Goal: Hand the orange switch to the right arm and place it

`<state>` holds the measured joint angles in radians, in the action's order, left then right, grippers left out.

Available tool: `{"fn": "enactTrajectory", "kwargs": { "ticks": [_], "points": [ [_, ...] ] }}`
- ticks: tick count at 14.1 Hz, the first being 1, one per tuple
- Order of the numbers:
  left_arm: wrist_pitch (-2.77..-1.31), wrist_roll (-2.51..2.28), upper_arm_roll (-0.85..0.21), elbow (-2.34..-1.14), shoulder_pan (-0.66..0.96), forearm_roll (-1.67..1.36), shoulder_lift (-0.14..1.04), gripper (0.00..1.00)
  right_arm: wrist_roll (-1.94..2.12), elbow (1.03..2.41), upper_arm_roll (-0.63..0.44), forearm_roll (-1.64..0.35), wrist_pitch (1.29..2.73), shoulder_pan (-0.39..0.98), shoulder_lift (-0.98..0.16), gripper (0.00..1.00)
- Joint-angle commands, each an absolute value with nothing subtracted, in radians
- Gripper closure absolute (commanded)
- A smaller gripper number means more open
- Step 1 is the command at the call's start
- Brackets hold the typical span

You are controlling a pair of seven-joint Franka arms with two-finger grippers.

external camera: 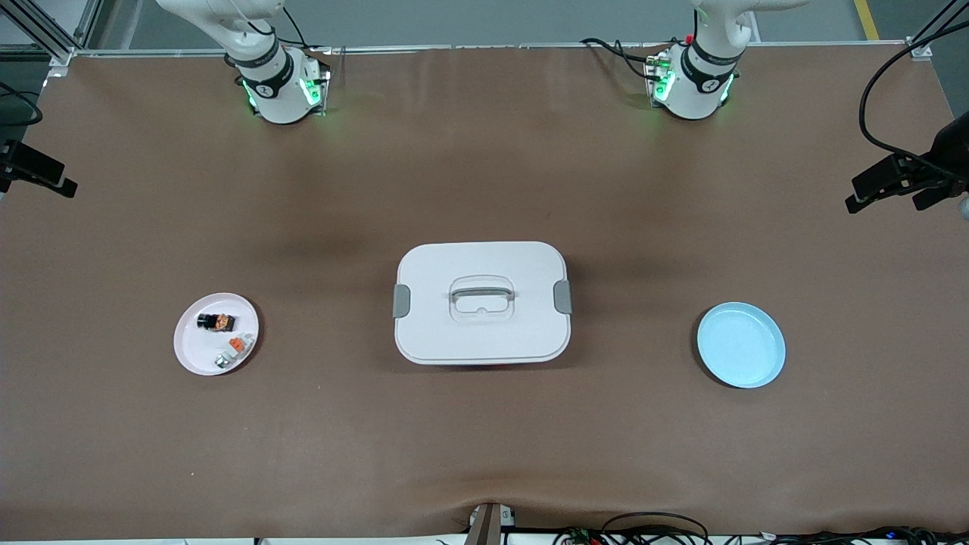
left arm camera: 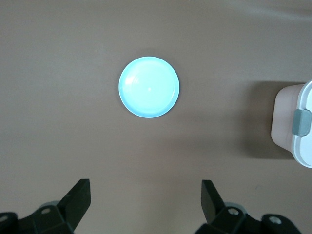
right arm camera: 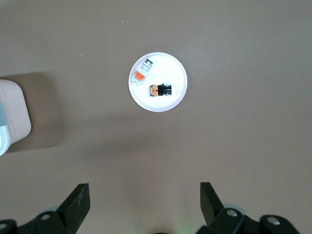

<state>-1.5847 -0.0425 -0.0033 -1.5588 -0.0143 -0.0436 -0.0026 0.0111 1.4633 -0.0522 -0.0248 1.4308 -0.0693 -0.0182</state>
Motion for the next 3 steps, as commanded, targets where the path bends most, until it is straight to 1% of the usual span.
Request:
{"fn": "enactTrajectory", "kwargs": {
  "ticks": [1,3],
  "points": [
    [-1.563,-0.049,-0.005,-1.542,-0.017,-0.031,0.002,0.0,0.04,1.474,-0.055,0.005,1.425,-0.06,0.002,0.0],
    [-1.563,-0.049,-0.005,-1.542,-0.017,-0.031,0.002,0.0,0.058,1.471,-0.055,0.005,1.433,-0.061,0.002,0.0]
  ]
}}
